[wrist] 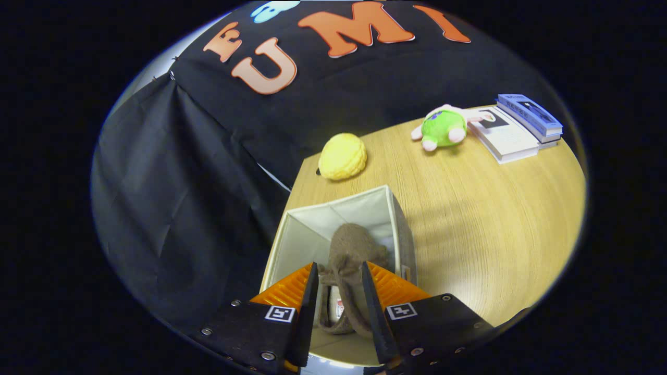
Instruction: Open the storage box then place both shoes into the box .Put the left shoe in first, then the right shoe, with the right side of both shoes facing outward in a uniform manner.
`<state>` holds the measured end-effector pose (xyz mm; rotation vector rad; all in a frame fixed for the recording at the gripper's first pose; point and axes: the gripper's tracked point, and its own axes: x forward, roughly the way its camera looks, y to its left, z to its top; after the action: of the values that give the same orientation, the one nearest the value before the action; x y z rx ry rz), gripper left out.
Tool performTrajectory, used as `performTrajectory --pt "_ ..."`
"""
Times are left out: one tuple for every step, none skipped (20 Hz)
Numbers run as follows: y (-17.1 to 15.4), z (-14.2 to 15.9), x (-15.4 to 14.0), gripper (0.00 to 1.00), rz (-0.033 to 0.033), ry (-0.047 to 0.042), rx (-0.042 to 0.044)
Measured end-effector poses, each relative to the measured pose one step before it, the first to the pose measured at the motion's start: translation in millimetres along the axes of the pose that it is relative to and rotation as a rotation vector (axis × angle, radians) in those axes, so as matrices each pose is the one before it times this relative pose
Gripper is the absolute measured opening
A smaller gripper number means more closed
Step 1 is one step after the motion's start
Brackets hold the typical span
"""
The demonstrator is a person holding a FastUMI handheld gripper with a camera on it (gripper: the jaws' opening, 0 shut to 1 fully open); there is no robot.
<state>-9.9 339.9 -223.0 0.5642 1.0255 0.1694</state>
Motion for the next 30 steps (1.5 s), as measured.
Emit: performTrajectory --pt "2.26 9.94 -7.40 0.51 0.01224 -0.02706 -0.01177" --pt "-0.26 7.24 -7.12 0.51 0.01010 -0.02164 -0.02047" --pt "-1.51 5.72 -8.71 0.53 0.00375 -0.01928 -0.02442" --pt "-3.43 4.71 -8.09 0.57 -0.00014 -0.02324 -0.01637" --pt "-2.64 4.46 -6.48 0.61 0.00374 -0.02562 -0.01254" --pt "-1.52 4.54 -7.36 0.65 0.00650 -0.02563 -0.01468" --pt "-1.56 4.67 -6.82 0.70 0.00610 -0.02572 -0.01564" --pt "-2.42 5.36 -6.67 0.72 0.00543 -0.02822 -0.02083" --pt "-2.79 7.15 -6.46 0.78 -0.00063 -0.03031 -0.02671" --pt "-6.47 7.80 -6.05 0.80 -0.00384 -0.03563 -0.03235" --pt "-8.39 6.21 -6.70 0.84 -0.00580 -0.02991 -0.03420" --pt "-11.71 4.76 -7.08 0.87 -0.01462 -0.03551 -0.02535" --pt "-13.32 5.51 -6.58 0.89 -0.01953 -0.02952 -0.02317" --pt "-13.61 4.77 -5.20 0.90 -0.02077 -0.02812 -0.02238" --pt "-11.09 9.12 -3.45 0.91 -0.01142 -0.03251 -0.02776" --pt "-12.12 8.69 -5.82 0.91 -0.01892 -0.03621 -0.02263" --pt "-12.11 8.92 -6.54 0.92 -0.01580 -0.03360 -0.02364" --pt "-14.24 8.24 -6.25 0.92 -0.02966 -0.03278 -0.00852" --pt "-15.03 9.32 -6.60 0.92 -0.03043 -0.03857 -0.00694" --pt "-12.78 8.93 -3.89 0.92 -0.02271 -0.03521 -0.00808" --pt "-12.20 6.61 -5.17 0.92 -0.01641 -0.02908 -0.01291" --pt "-10.48 8.48 -3.21 0.92 -0.01125 -0.02948 -0.01654" --pt "-11.03 8.88 -3.18 0.92 -0.01296 -0.03086 -0.02221" --pt "-10.95 7.97 -2.82 0.92 -0.01476 -0.03020 -0.02510" --pt "-10.01 6.89 -2.63 0.92 -0.01764 -0.02727 -0.02150" --pt "-8.67 4.75 -2.79 0.92 -0.01063 -0.02279 -0.01566" --pt "-5.80 6.03 -2.49 0.92 -0.00155 -0.02145 -0.01237" --pt "-3.26 4.04 -2.10 0.92 0.00649 -0.02014 -0.01085" --pt "-2.83 5.83 -3.15 0.92 0.00379 -0.02001 -0.00535" --pt "-1.72 4.92 -3.22 0.92 0.00707 -0.01822 -0.00709"
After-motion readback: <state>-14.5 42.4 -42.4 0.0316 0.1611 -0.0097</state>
